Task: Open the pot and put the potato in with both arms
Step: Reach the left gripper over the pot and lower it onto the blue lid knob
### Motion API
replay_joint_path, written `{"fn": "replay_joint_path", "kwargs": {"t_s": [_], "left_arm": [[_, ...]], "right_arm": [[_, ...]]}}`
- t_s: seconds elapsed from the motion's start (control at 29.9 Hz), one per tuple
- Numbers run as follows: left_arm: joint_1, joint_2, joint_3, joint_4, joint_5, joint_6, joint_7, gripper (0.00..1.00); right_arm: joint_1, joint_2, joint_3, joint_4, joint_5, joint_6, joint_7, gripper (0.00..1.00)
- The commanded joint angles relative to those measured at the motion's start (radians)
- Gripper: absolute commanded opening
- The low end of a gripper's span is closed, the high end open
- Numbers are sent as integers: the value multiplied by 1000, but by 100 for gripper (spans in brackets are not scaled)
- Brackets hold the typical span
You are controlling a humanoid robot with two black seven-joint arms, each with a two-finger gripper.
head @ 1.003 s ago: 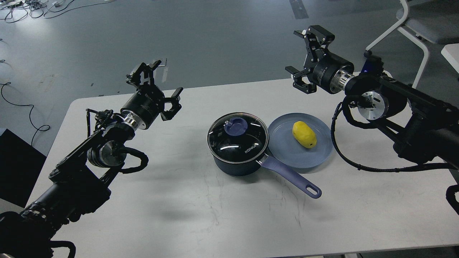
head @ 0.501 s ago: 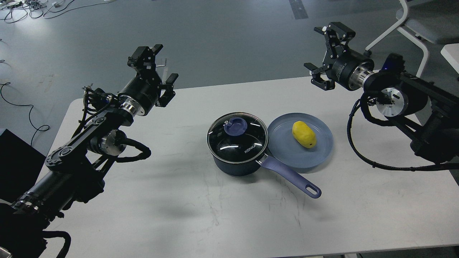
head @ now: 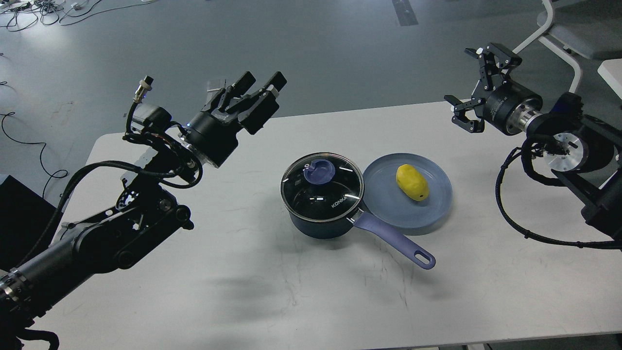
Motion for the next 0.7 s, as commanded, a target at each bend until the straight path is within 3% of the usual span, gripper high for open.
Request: {"fn": "replay_joint_path", "kwargs": {"t_s": [0.0,0.37,0.67], "left_arm": [[-6,-1,36,13,255,15,-13,98],[-38,-52,136,98,516,12,-11,98],[-51,-110,139,151,524,-25,-8,98]], "right_arm": [[-13,-17,2,-2,0,-1,2,100],[-27,-19,1,-4,-2,-10,3,100],[-30,-19,-2,-4,-3,-11,3,100]]}}
